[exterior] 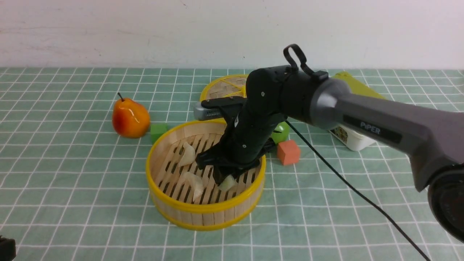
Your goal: Put the dumplings into the steamer on the table with the blue tablecloth.
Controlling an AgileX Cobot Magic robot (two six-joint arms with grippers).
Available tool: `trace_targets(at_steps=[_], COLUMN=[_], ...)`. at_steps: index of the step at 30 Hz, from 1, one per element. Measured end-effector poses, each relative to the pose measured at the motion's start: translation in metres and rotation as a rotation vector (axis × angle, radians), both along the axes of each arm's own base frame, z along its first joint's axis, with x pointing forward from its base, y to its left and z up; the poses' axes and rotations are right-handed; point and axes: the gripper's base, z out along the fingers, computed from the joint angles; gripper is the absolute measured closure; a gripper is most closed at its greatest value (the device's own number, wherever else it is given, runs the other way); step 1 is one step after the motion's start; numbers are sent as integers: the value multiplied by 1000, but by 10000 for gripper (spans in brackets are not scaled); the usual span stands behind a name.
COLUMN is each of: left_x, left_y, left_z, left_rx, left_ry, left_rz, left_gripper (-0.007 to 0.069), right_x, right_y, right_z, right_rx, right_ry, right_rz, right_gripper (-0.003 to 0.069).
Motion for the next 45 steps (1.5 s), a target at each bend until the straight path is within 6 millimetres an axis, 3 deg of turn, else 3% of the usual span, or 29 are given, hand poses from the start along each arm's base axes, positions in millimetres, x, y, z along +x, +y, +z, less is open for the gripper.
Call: trace_targets(at_steps=[6,10,13,16,19,20,22,23,27,30,33,34,35,38,40,45], left_x=[0,0,0,0,0,0,0,0,0,0,0,0,0,0,0,0], left_y=[0,0,0,0,0,0,0,0,0,0,0,0,0,0,0,0], left_z=[0,0,0,0,0,0,0,0,0,0,0,0,0,0,0,0], left_rx=[-1,-1,-1,-1,0,0,0,1,1,1,1,1,1,1,1,1], left_ry=[-3,-3,-2,-2,-1,1,1,2,2,3,3,3,3,4,4,4], left_rz=[-1,-1,-1,-1,0,0,0,0,1,1,1,1,1,1,1,1], left_gripper=[610,610,608,606,604,603,602,601,601,601,601,601,601,601,601,600], right_x=[0,-3,-13,-38,-63,-85,-101,-119,-165,-193,-221,-224,-235,-260,-272,-293], right_y=[1,0,-7,-29,-48,-64,-76,-89,-121,-144,-167,-169,-177,-197,-207,-225], right_z=[0,12,48,123,175,208,228,244,257,236,202,205,187,158,137,86], right_rx=[33,49,43,41,51,64,77,81,85,77,80,92,103,195,250,343], right_ry=[36,29,-37,-194,-306,-368,-407,-438,-498,-534,-597,-618,-647,-810,-908,-1079], right_rz=[-81,-80,-12,88,127,144,147,155,167,151,127,123,111,61,29,-30], right_gripper=[207,125,90,80,79,79,79,79,104,182,311,321,387,568,648,678])
